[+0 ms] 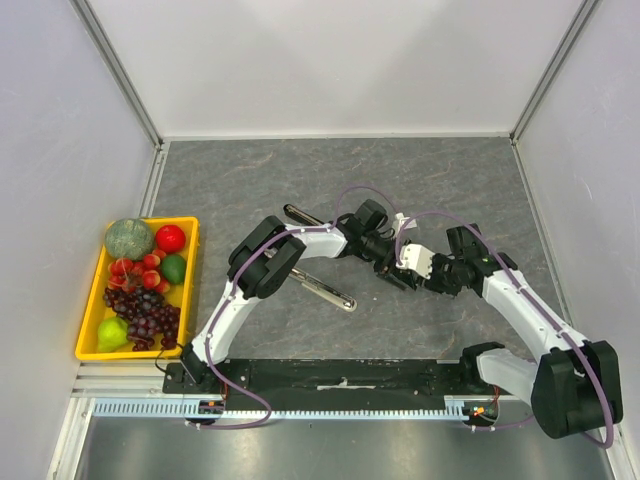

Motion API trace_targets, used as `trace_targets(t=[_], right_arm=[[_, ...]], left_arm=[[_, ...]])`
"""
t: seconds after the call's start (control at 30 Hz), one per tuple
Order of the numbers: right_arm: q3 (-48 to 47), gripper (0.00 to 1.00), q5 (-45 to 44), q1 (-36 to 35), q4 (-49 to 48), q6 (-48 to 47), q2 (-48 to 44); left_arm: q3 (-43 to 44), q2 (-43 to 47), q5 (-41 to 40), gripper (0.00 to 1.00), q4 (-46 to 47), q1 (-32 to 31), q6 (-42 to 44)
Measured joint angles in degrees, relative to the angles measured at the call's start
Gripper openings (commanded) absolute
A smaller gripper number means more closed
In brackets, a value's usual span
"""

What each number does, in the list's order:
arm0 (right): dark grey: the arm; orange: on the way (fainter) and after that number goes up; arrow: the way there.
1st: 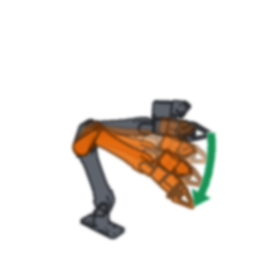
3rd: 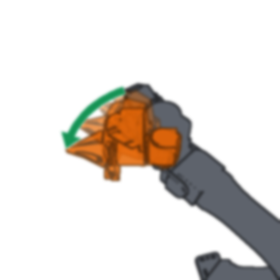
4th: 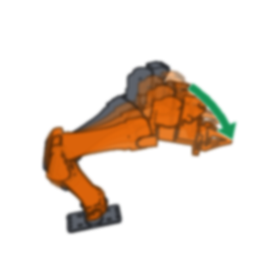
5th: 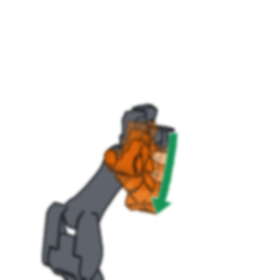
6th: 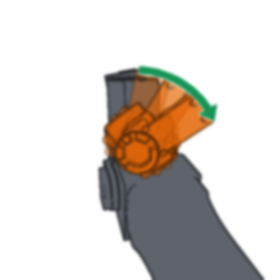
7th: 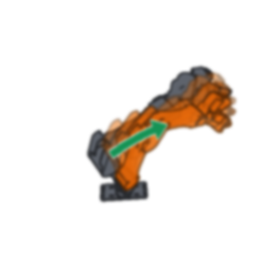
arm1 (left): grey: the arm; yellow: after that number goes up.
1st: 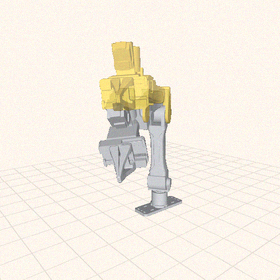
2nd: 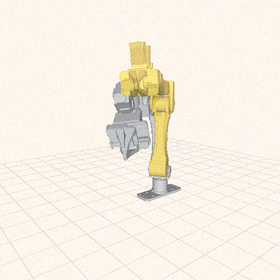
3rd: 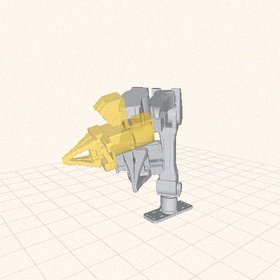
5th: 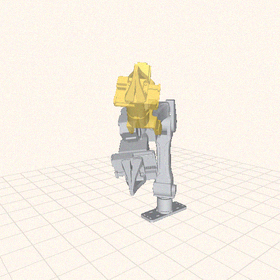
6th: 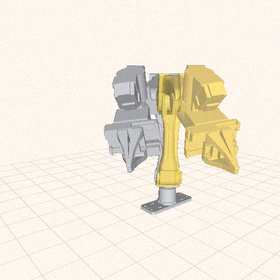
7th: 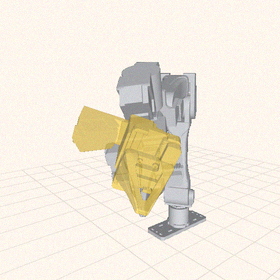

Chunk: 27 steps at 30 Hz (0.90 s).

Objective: Load the staples into the stapler
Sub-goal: Place the staple box at the center of the board.

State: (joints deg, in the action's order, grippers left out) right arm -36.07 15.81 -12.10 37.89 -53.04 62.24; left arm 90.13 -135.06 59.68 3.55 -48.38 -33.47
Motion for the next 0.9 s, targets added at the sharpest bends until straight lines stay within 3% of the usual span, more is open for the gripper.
trace_targets(t=[0.43, 0.67, 0.9], right_arm=[[-3.7, 0.67, 1.3, 0.3, 1.0, -0.5, 3.2], [-4.7, 0.66, 3.5, 4.8, 1.0, 0.6, -0.3], [-5.8, 0.63, 6.7, 16.1, 1.0, 3.5, 3.5]], left_arm=[[-1.6, 2.3, 2.3, 0.84, 3.8, 2.6, -1.3], [-2.2, 2.8, 2.4, 0.91, 3.8, 2.7, -1.0], [6.1, 2.8, -0.3, 0.94, -7.6, 1.4, 8.6]])
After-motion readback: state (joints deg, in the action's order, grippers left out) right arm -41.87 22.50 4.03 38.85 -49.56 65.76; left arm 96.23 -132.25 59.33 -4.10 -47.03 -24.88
